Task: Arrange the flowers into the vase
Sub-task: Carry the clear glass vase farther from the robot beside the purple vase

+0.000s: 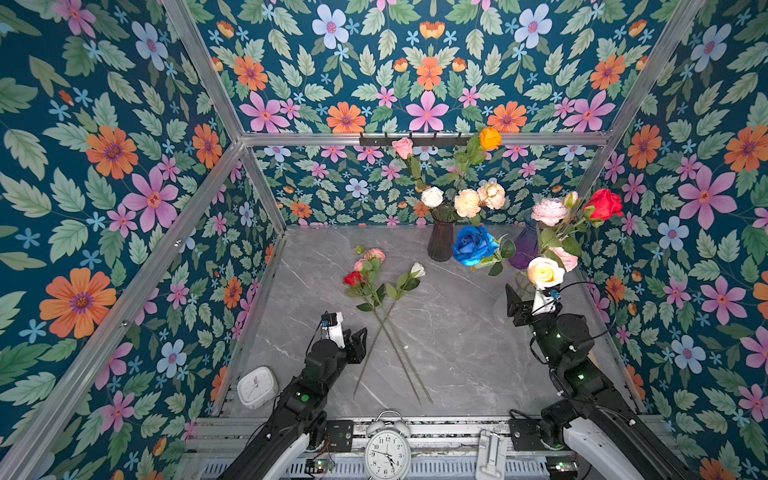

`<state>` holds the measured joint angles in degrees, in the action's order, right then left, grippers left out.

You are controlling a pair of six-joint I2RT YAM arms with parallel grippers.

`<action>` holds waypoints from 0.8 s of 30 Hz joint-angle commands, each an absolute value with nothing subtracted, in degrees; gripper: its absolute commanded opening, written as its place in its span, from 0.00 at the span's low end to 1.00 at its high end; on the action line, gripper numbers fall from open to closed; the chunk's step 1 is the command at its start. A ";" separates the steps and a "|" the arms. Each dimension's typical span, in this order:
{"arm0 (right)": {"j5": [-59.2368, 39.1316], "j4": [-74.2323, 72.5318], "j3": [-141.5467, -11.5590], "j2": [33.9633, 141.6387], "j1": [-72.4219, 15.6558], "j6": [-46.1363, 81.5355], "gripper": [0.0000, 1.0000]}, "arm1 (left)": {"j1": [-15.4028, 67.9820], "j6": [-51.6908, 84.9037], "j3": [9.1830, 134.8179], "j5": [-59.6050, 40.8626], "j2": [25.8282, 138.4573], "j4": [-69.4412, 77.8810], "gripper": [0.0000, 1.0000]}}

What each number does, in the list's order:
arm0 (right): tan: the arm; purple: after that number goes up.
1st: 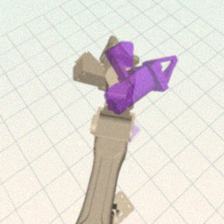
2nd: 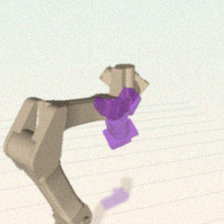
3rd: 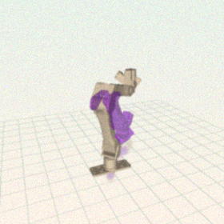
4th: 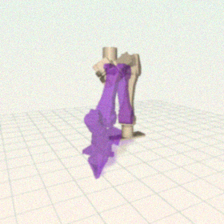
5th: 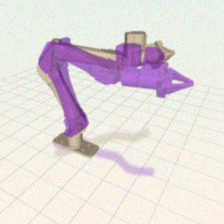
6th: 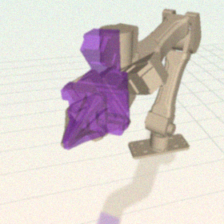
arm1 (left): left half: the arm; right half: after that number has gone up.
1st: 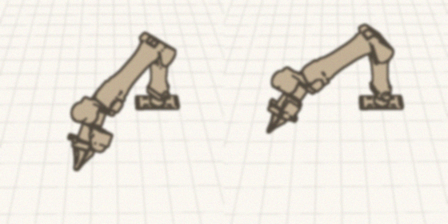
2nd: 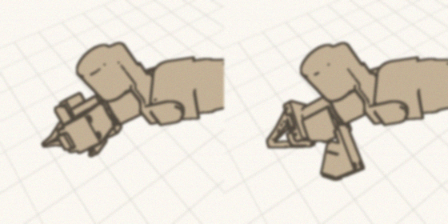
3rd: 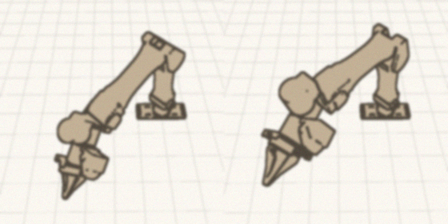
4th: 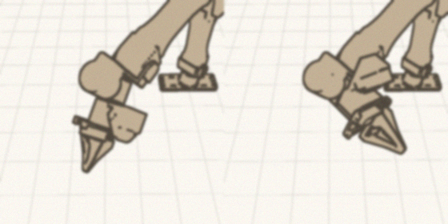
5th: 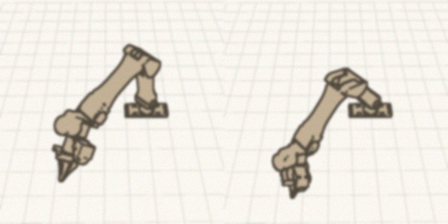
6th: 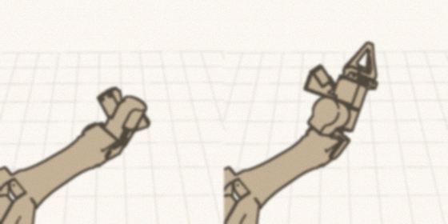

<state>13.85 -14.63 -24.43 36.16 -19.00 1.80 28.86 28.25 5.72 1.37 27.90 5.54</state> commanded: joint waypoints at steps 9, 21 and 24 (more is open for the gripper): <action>17.21 -6.76 -45.14 58.56 -9.32 12.25 0.32 | 29.00 27.69 6.33 1.24 27.95 7.03 0.58; 12.05 -7.81 -58.18 72.89 -8.09 10.46 0.31 | 29.11 27.69 6.35 1.49 27.86 6.86 0.58; 9.87 -16.91 -56.42 75.75 -8.09 8.30 0.34 | 29.14 27.69 6.34 1.41 27.87 6.86 0.58</action>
<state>12.32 -3.62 -56.90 74.41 -8.05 10.52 29.12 28.10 5.72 1.37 27.86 5.56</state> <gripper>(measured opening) 0.706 0.581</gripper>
